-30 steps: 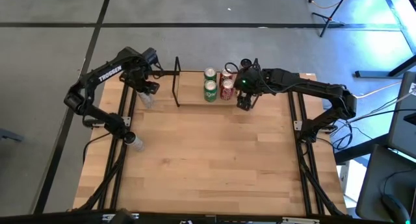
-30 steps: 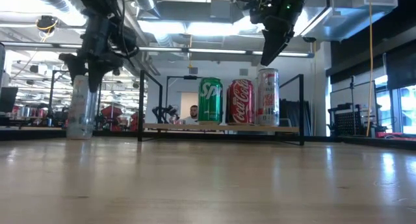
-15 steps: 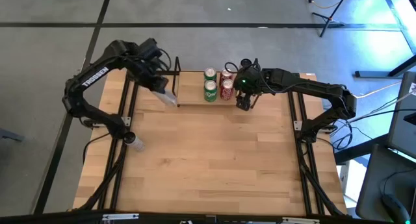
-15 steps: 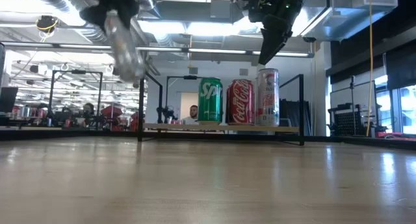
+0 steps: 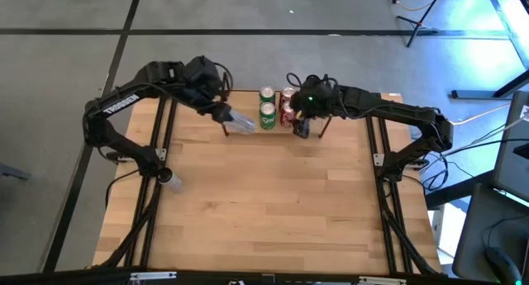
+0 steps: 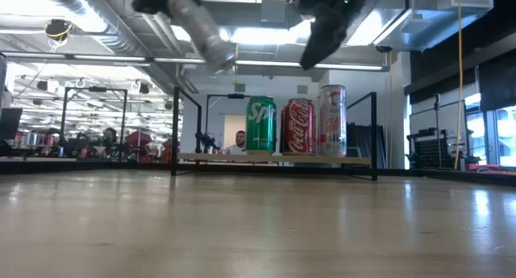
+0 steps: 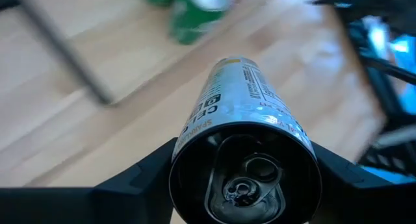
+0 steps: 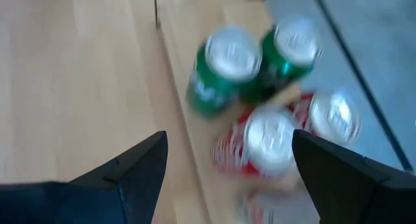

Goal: Place canned beverage on shelf
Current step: Put the white yellow soda can on the shelf, then put the white yellow soda can on the shelf aligned with the other white yellow soda can

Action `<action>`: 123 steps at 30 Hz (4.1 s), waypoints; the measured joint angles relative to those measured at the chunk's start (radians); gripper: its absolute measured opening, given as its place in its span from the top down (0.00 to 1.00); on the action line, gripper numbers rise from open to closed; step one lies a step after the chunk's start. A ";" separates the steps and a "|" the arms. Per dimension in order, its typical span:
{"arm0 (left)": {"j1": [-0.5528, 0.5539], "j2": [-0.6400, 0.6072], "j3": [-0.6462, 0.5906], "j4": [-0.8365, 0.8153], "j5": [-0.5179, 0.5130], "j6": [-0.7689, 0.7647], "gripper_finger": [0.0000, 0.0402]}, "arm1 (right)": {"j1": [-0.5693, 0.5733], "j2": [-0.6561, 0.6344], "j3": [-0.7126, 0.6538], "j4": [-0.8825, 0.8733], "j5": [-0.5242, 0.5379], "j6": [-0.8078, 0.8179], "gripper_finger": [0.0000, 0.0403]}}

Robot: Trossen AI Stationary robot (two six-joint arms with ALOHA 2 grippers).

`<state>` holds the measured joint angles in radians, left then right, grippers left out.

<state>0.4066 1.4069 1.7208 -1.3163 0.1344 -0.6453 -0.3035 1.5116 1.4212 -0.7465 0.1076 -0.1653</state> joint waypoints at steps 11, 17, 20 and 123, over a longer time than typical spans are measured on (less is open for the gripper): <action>-0.033 0.055 0.000 0.170 0.039 0.034 0.43 | 0.002 0.033 0.002 0.361 -0.020 0.003 0.22; -0.033 0.067 -0.001 0.216 -0.011 0.035 0.43 | 0.002 0.084 0.001 0.353 -0.073 0.037 0.23; -0.032 0.067 -0.002 0.225 -0.050 0.029 0.42 | 0.002 0.100 0.001 0.354 -0.089 0.059 0.23; 0.076 0.085 -0.012 0.162 -0.078 0.239 0.13 | -0.024 0.071 0.000 0.052 0.062 0.083 0.22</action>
<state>0.4828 1.4914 1.7092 -1.1545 0.0565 -0.4067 -0.3277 1.5826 1.4212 -0.6940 0.1696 -0.0826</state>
